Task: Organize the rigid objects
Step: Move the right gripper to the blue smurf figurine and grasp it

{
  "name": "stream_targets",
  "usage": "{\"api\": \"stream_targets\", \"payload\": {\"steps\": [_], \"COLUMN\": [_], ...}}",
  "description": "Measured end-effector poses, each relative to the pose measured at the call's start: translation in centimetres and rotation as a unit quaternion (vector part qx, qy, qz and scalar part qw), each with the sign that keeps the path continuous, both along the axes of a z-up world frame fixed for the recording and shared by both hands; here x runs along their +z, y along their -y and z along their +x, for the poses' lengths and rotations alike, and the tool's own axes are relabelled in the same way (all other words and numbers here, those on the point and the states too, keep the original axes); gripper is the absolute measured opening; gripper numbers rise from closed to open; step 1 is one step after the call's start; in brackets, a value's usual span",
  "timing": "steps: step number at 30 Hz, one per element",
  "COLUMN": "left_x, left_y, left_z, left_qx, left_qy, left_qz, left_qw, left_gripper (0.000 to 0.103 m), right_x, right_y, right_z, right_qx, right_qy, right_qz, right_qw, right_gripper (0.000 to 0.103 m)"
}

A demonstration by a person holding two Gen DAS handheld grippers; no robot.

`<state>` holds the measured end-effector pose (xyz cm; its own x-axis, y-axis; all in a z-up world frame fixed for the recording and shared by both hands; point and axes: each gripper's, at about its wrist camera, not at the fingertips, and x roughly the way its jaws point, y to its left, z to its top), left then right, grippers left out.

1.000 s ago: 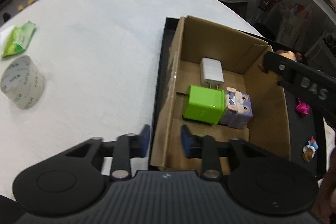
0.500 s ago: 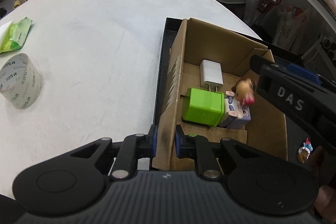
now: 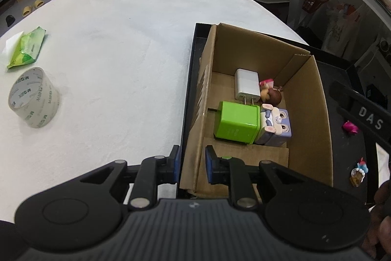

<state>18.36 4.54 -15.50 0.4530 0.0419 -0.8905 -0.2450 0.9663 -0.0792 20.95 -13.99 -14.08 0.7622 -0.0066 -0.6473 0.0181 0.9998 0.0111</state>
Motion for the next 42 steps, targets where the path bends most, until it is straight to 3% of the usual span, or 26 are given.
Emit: {"api": "stream_targets", "payload": {"steps": [3, 19, 25, 32, 42], "left_x": [0.2, 1.1, 0.8, 0.5, 0.1], "left_y": [0.4, 3.7, 5.2, 6.3, 7.3], "left_z": [0.1, 0.3, 0.7, 1.3, 1.8], "left_qx": [0.003, -0.009, -0.008, -0.004, 0.004], "left_qy": [-0.003, -0.007, -0.015, -0.025, -0.032], "left_qz": [0.01, 0.063, 0.093, 0.124, 0.157], "left_qw": [0.9999, 0.9979, 0.9955, 0.9919, 0.9871], "left_gripper": [0.022, 0.04, 0.047, 0.05, 0.051], "right_x": [-0.7, -3.6, -5.3, -7.2, -9.6], "right_y": [1.0, 6.7, 9.3, 11.0, 12.7], "right_z": [0.0, 0.5, 0.5, 0.5, 0.8], "right_qx": [-0.03, -0.151, -0.193, -0.232, -0.274], "right_qy": [-0.008, -0.059, -0.094, -0.108, -0.135], "right_qz": [0.0, 0.027, 0.043, 0.021, 0.037], "right_qw": [1.0, 0.986, 0.976, 0.967, 0.951], "right_gripper": [0.087, 0.089, 0.089, 0.089, 0.087]}}
